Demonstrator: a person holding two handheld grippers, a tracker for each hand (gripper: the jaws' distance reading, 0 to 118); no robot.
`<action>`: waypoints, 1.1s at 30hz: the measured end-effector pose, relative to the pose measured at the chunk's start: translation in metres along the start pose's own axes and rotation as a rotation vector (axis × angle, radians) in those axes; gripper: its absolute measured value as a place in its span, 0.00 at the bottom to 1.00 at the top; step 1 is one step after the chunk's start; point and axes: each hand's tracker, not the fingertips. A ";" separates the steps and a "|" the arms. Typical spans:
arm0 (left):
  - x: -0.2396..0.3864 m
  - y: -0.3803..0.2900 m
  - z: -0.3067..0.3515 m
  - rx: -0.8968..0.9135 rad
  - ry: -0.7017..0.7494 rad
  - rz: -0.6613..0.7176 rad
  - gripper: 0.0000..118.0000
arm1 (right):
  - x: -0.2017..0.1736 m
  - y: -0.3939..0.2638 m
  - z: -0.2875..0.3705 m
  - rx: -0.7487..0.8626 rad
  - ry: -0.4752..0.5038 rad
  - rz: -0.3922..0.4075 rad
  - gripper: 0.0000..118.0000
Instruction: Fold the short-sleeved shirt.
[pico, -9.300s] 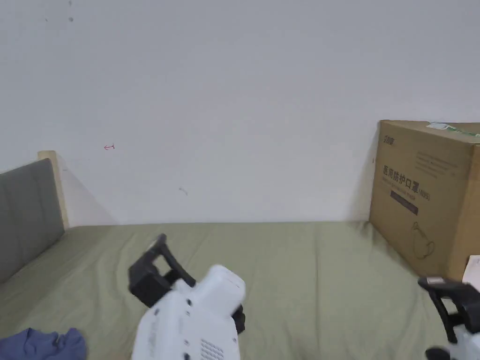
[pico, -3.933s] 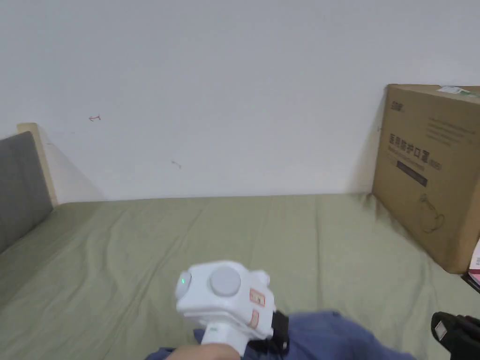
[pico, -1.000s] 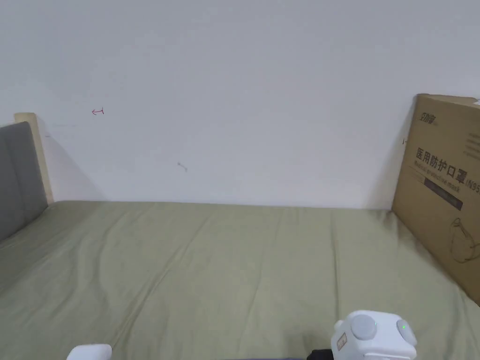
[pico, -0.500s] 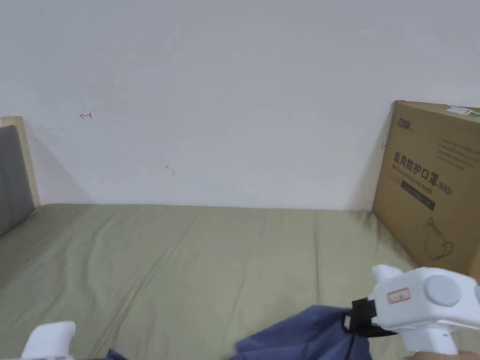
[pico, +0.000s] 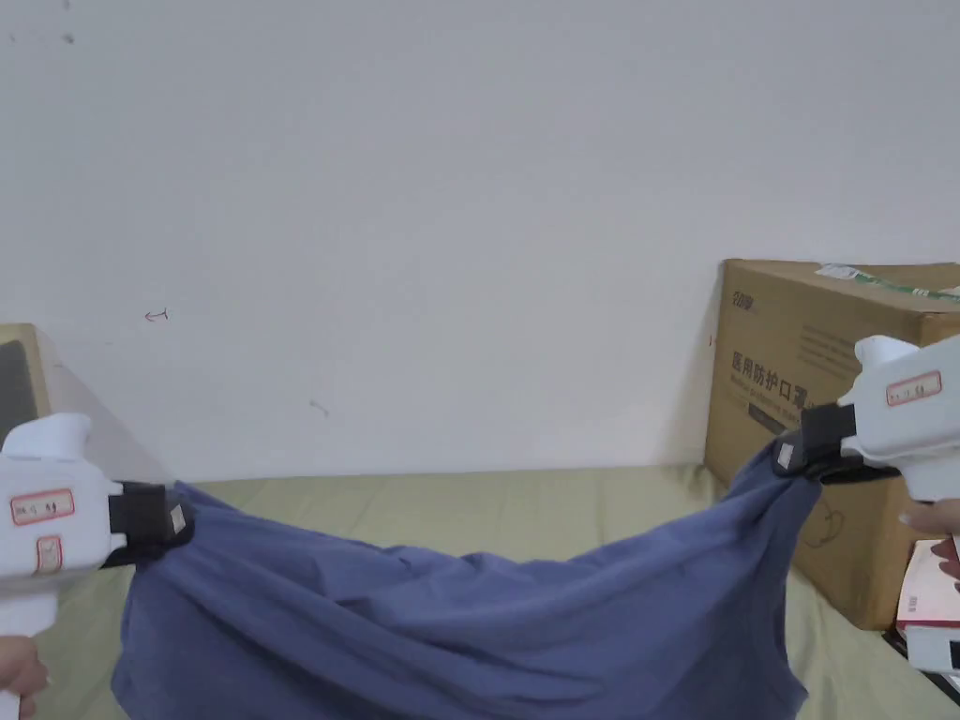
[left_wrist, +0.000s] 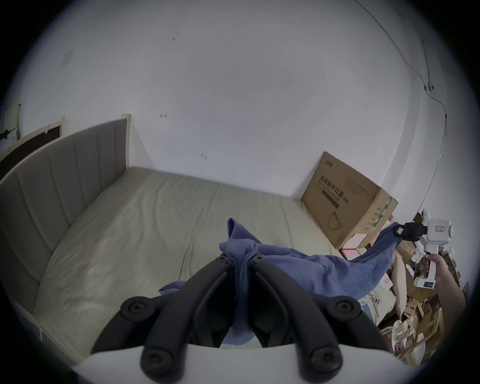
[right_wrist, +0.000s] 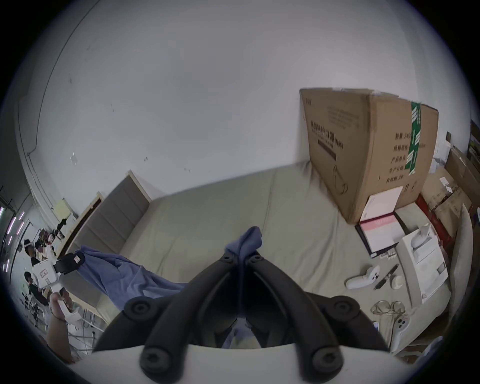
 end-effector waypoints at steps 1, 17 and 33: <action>0.003 0.010 -0.001 0.013 0.011 -0.005 0.06 | -0.003 0.009 0.004 0.013 -0.001 0.004 0.01; 0.007 0.072 -0.099 0.130 0.022 0.187 0.06 | -0.012 0.135 -0.045 0.209 -0.069 0.009 0.01; -0.019 -0.058 -0.177 -0.074 0.113 0.176 0.06 | 0.067 -0.015 -0.150 0.066 -0.130 -0.029 0.01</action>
